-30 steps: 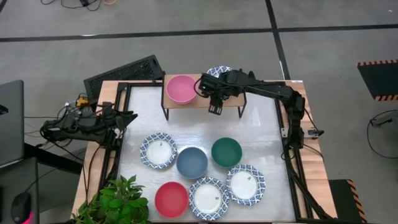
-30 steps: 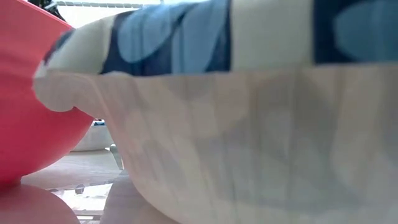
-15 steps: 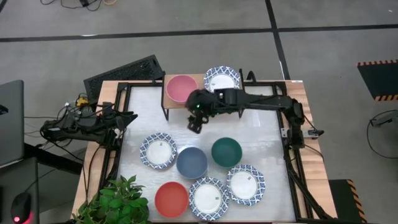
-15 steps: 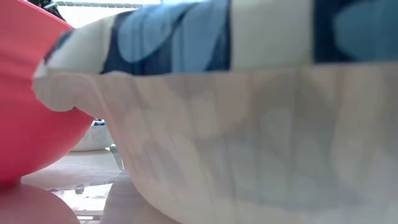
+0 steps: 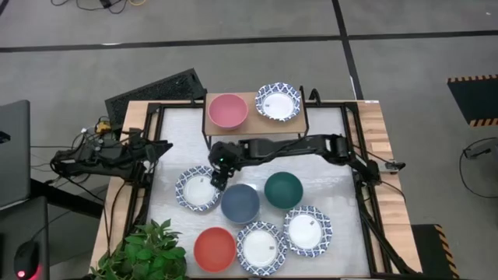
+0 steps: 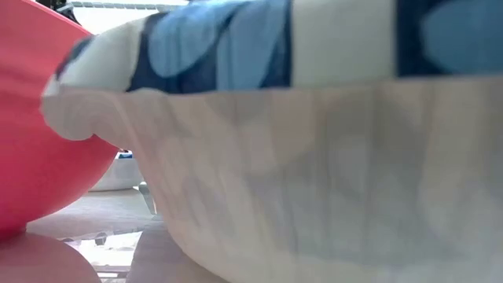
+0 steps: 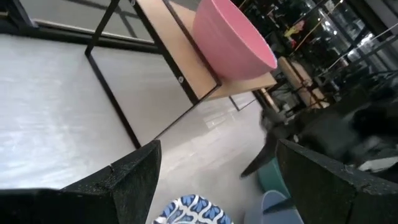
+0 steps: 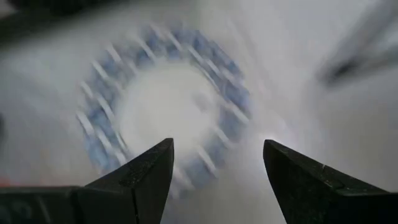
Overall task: Place and stack bowls onto a shelf
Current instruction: Stack the white patterned bowl on top of the white patterned bowl on the shelf
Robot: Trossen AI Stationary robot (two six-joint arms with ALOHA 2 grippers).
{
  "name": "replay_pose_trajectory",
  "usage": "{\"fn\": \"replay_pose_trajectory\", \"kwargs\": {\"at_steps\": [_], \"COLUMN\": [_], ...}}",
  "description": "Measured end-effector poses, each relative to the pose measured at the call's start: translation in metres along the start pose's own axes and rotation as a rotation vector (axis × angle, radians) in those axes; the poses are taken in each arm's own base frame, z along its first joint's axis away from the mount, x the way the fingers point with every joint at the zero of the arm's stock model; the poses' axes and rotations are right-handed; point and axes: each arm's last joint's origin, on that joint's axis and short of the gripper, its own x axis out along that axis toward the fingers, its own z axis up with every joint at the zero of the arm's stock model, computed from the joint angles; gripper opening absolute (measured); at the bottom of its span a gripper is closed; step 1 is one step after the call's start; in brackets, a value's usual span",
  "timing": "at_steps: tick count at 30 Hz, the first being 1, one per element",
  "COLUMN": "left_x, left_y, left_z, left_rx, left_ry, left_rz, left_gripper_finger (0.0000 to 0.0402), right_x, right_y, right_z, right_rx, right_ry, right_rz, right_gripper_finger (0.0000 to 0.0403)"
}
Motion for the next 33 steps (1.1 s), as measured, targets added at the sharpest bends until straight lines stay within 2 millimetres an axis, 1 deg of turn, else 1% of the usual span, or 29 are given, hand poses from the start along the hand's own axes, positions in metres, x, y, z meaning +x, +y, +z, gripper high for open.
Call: {"fn": "replay_pose_trajectory", "kwargs": {"at_steps": [1, 2, 3, 4, 5, 6, 7, 8, 10, 12, 14, 16, 23, 26, 29, 31, 33], "left_x": [0.000, 0.001, 0.001, 0.001, 0.001, 0.002, 0.002, 0.002, 0.003, 0.004, 0.005, 0.006, 0.007, 0.007, 0.007, 0.007, 0.007], "left_y": [0.000, -0.001, 0.000, 0.000, 0.000, -0.001, -0.001, 0.000, -0.002, -0.001, -0.003, -0.003, -0.004, -0.004, -0.004, -0.004, -0.004], "left_z": [0.000, 0.000, -0.001, -0.002, -0.001, -0.001, -0.001, -0.002, -0.001, -0.003, -0.003, -0.004, -0.003, -0.004, -0.004, -0.004, -0.004], "left_rx": [-0.008, -0.012, -0.008, -0.006, -0.014, -0.022, -0.021, -0.015, -0.022, -0.011, -0.012, -0.002, 0.003, 0.004, 0.004, 0.004, 0.003], "left_ry": [0.001, 0.004, 0.014, 0.022, 0.022, 0.016, 0.017, 0.025, 0.017, 0.035, 0.038, 0.042, 0.033, 0.038, 0.038, 0.038, 0.038], "left_rz": [0.003, 0.006, 0.008, 0.009, 0.009, 0.013, 0.013, 0.015, 0.016, 0.025, 0.026, 0.035, 0.043, 0.043, 0.044, 0.043, 0.043], "left_gripper_finger": [0.0302, 0.0302, 0.0302, 0.0302, 0.0302, 0.0302, 0.0302, 0.0302, 0.0302, 0.0302, 0.0302, 0.0302, 0.0302, 0.0302, 0.0302, 0.0302, 0.0302], "right_x": [0.004, 0.017, 0.023, 0.026, 0.031, 0.041, 0.050, 0.054, 0.059, 0.068, 0.075, 0.082, 0.079, 0.076, 0.067, 0.065, 0.063], "right_y": [-0.002, -0.002, 0.001, -0.002, -0.005, -0.007, -0.006, -0.008, -0.012, -0.012, -0.018, -0.022, -0.021, -0.021, -0.019, -0.020, -0.023], "right_z": [-0.003, -0.010, -0.006, -0.006, -0.012, -0.020, -0.018, -0.017, -0.026, -0.025, -0.033, -0.037, -0.037, -0.034, -0.029, -0.025, -0.024], "right_rx": [0.004, 0.005, 0.017, 0.027, 0.028, 0.030, 0.042, 0.054, 0.065, 0.079, 0.083, 0.093, 0.088, 0.088, 0.086, 0.090, 0.108], "right_ry": [0.025, 0.047, 0.003, 0.000, 0.048, 0.089, 0.050, 0.036, 0.111, 0.076, 0.143, 0.160, 0.178, 0.166, 0.160, 0.135, 0.141], "right_rz": [0.000, -0.009, 0.020, 0.030, 0.025, 0.015, 0.050, 0.059, 0.050, 0.078, 0.067, 0.083, 0.081, 0.084, 0.086, 0.094, 0.084], "right_gripper_finger": [0.0275, 0.0275, 0.0275, 0.0275, 0.0275, 0.0275, 0.0275, 0.0275, 0.0275, 0.0275, 0.0275, 0.0275, 0.0275, 0.0275, 0.0275, 0.0275, 0.0275]}}
